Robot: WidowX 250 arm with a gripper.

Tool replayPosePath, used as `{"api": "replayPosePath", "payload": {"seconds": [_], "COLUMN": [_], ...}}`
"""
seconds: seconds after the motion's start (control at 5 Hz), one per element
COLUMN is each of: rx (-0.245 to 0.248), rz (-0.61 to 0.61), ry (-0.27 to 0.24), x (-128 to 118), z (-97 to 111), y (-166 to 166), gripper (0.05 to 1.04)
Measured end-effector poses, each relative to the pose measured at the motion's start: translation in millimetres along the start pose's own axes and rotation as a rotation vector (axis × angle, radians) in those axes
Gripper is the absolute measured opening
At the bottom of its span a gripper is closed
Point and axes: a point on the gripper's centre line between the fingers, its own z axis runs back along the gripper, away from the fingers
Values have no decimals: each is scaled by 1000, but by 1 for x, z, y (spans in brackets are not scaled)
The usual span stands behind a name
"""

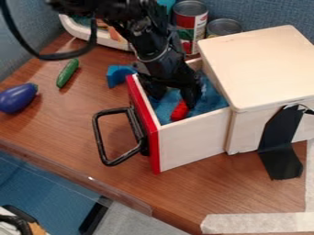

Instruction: Moved out the red thing from the drawer

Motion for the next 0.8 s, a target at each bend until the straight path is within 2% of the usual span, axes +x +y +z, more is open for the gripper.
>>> {"api": "replayPosePath", "payload": {"seconds": [0.2, 0.4, 0.8], "rx": [10, 22, 16], "rz": [-2, 14, 44], "ry": [6, 7, -24], "x": [-1, -3, -4], "z": [-9, -14, -11], "y": [1, 3, 1], "gripper": [997, 932, 345]}}
